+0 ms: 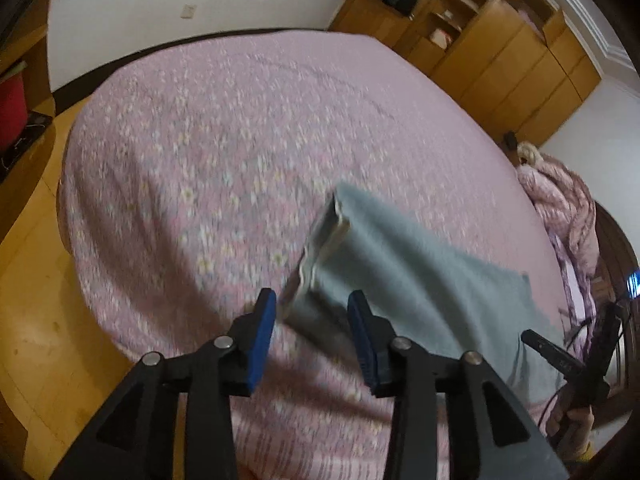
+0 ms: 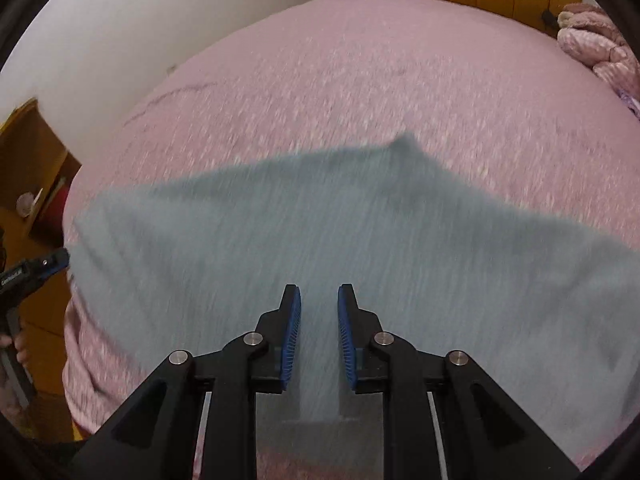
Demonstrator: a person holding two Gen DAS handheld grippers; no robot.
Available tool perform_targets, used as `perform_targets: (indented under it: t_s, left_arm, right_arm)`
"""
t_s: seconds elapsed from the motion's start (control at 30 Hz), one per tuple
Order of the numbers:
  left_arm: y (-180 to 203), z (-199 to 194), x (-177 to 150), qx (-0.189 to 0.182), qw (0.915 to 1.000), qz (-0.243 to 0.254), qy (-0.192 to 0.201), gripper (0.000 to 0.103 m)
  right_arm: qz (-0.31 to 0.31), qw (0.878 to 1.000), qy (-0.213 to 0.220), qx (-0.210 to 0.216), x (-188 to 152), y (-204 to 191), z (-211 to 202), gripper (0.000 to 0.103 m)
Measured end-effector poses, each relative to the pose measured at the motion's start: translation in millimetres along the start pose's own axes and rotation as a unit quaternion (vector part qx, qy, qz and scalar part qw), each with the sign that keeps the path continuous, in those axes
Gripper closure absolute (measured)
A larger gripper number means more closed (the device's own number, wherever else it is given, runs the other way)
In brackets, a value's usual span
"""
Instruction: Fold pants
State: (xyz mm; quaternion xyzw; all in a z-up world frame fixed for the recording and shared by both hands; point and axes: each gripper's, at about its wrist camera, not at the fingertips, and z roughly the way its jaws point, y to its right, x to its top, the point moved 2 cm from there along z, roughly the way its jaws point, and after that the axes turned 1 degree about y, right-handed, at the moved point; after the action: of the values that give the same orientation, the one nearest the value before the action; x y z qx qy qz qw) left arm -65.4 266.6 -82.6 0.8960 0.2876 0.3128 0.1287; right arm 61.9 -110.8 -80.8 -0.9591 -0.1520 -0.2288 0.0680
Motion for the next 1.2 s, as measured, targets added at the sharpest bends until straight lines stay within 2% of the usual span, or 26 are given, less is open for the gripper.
perform_targets:
  t_s: [0.1, 0.23, 0.27, 0.37, 0.4, 0.43, 0.5, 0.6, 0.7, 0.73, 0.9, 0.97, 1.1, 1.2]
  left_arm:
    - [5, 0, -8, 0.009, 0.9991, 0.041, -0.009, 0.047]
    - [9, 16, -7, 0.034, 0.9964, 0.077, 0.0, 0.046]
    - [8, 18, -7, 0.026, 0.9966, 0.078, 0.002, 0.046]
    - [12, 28, -11, -0.045, 0.9956, 0.081, -0.015, 0.046]
    - [13, 32, -11, -0.053, 0.995, 0.082, -0.02, 0.049]
    - [15, 31, -13, -0.064, 0.9939, 0.087, -0.022, 0.066]
    - [17, 25, -16, -0.097, 0.9918, 0.075, -0.037, 0.089]
    - [19, 8, -13, -0.134, 0.9885, 0.059, -0.037, 0.089]
    - [17, -18, -10, -0.148, 0.9873, 0.055, -0.02, 0.089]
    - [16, -28, -12, -0.144, 0.988, 0.053, -0.014, 0.089]
    - [0, -50, -15, -0.074, 0.9962, 0.038, 0.025, 0.089]
    - [-3, -46, -15, -0.06, 0.9973, 0.036, 0.021, 0.089]
    - [9, -26, -20, -0.035, 0.9986, 0.038, -0.002, 0.078]
    - [20, -10, -24, -0.019, 0.9985, 0.049, -0.017, 0.077]
  right_arm:
    - [0.001, 1.0, -0.002, 0.004, -11, 3, -3, 0.082]
    - [0.012, 1.0, -0.003, 0.008, -14, 0, -3, 0.082]
    - [0.012, 1.0, -0.003, 0.008, -15, 2, -4, 0.082]
    - [0.014, 1.0, -0.005, 0.008, -16, 2, -4, 0.082]
    - [0.014, 1.0, -0.006, 0.007, -16, 1, -4, 0.082]
    - [0.014, 1.0, -0.006, 0.007, -17, 1, -4, 0.082]
    - [0.014, 1.0, -0.007, 0.006, -16, 1, -2, 0.082]
    - [0.017, 1.0, -0.007, 0.008, -16, 2, -2, 0.082]
    - [0.019, 1.0, -0.007, 0.009, -14, 1, 0, 0.082]
    - [0.019, 1.0, -0.007, 0.009, -14, 1, -1, 0.082]
    - [0.018, 1.0, -0.006, 0.009, -14, 1, -1, 0.082]
    - [0.02, 1.0, -0.006, 0.01, -14, 1, -2, 0.082]
    - [0.026, 1.0, -0.005, 0.01, -13, 0, -1, 0.082]
    - [0.028, 1.0, -0.005, 0.011, -13, 1, 0, 0.082]
